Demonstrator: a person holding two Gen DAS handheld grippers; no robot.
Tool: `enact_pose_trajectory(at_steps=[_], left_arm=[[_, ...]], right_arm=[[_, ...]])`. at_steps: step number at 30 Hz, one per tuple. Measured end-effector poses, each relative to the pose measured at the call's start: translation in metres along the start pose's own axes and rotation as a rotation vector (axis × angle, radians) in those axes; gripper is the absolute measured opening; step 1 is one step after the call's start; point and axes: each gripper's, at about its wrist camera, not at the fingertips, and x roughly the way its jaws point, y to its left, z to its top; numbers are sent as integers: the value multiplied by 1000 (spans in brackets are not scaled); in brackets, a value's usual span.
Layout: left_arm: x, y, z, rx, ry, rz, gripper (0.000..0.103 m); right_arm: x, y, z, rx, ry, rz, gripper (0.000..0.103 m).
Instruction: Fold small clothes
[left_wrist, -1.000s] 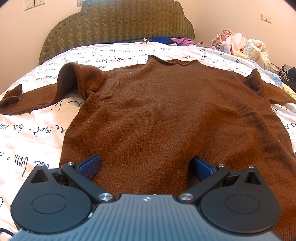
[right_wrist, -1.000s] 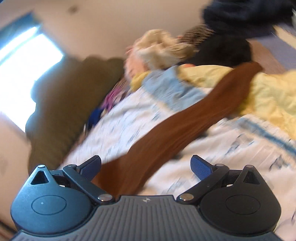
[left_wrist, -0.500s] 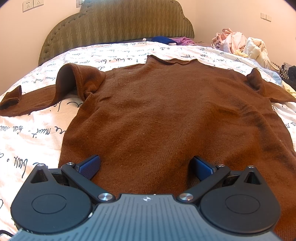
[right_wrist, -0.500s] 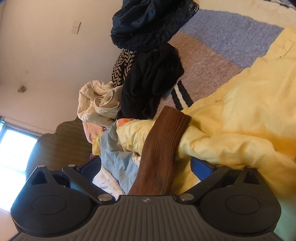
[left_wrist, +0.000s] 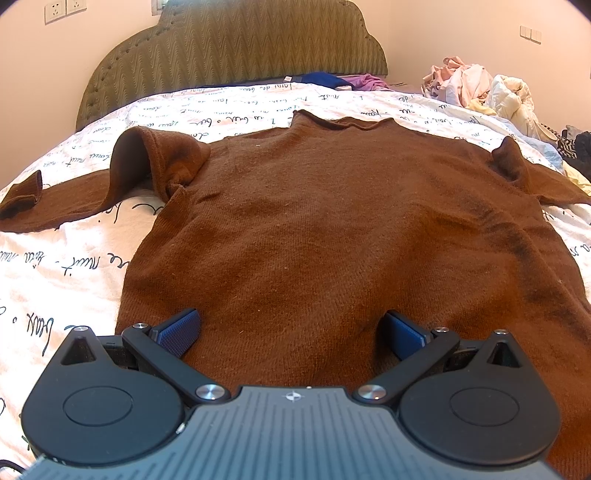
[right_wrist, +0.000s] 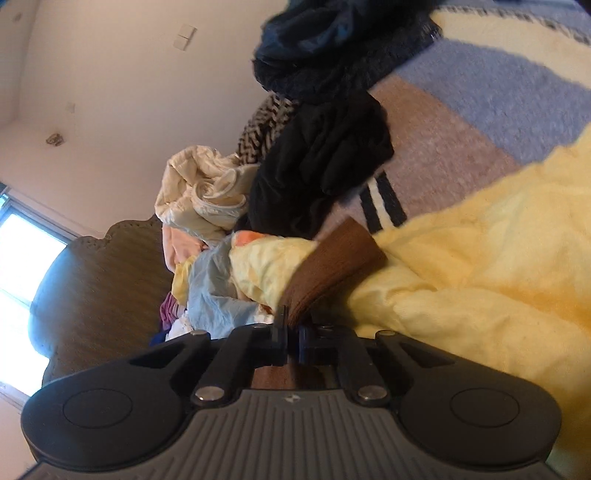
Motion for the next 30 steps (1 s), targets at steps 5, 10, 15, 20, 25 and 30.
enact_pose_trajectory(at_steps=[5,10,15,20,25,30], left_arm=[[0,1,0,-6,-4,-5,103],[-2,1,-2,-9,-6,-6,103],[-2,1,-2,-10,-6,-6,103],[-2,2,-2,-10,-7,-8,103],[-7,12,-3,-55,-27,-67,103],[-20,29,25,-218,-60,-264,103]], right_arm=[[-17,70,-17,-201,-14,50,5],[-19,180,-110,-514,120,175,5],[11,257,-252,-700,316,292,5],[50,272,-368,-788,554,206,48],[2,239,-358,-648,480,338,61],[-38,190,-337,-570,457,386,75]])
